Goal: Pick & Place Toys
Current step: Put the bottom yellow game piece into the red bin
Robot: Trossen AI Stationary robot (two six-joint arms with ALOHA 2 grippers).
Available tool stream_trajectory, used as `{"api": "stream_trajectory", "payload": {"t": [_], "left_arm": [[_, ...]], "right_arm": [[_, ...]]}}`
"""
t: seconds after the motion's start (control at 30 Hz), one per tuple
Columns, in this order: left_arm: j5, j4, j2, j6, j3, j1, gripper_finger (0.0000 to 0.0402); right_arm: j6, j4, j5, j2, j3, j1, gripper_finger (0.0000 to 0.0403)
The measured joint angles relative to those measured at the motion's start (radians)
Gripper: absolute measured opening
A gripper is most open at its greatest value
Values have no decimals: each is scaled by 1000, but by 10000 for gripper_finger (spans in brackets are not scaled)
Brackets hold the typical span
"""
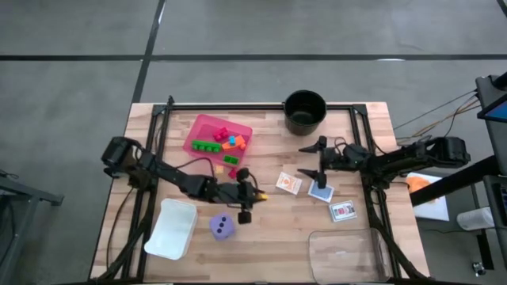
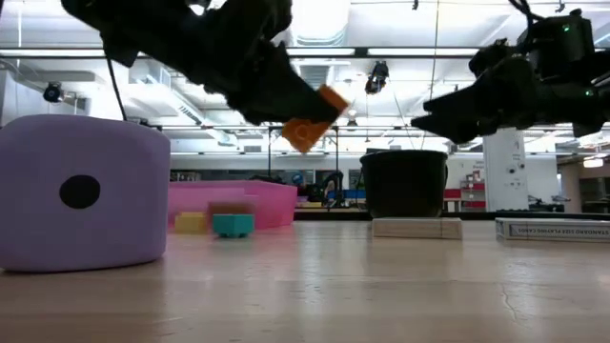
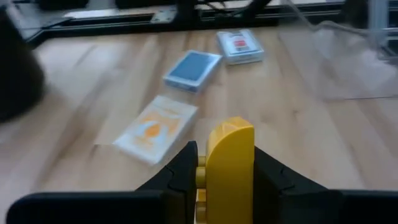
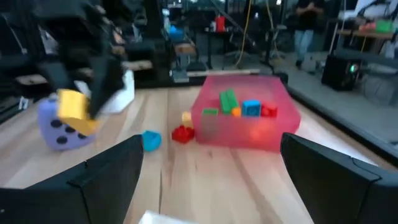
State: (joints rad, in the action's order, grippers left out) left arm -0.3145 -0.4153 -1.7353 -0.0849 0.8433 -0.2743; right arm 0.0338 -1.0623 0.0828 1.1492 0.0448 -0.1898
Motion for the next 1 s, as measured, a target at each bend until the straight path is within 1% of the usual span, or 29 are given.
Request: {"api": "stream_trajectory", "payload": {"t": [0.23, 0.37, 0.53, 0.73, 1.0], "left_arm": [[0, -8, 182, 57, -133, 99, 90], [10, 4, 282, 85, -208, 189, 90], [38, 64, 368, 70, -305, 330, 90], [57, 82, 427, 24, -381, 469, 90], [58, 234, 429, -58, -391, 574, 90]], "right_arm": [[-8, 22, 8, -91, 0, 0, 378], [-8, 48, 12, -118, 0, 0, 378], [-8, 72, 16, -129, 0, 2, 378], [-8, 73, 16, -125, 0, 2, 378], [-8, 79, 17, -115, 0, 2, 378]]}}
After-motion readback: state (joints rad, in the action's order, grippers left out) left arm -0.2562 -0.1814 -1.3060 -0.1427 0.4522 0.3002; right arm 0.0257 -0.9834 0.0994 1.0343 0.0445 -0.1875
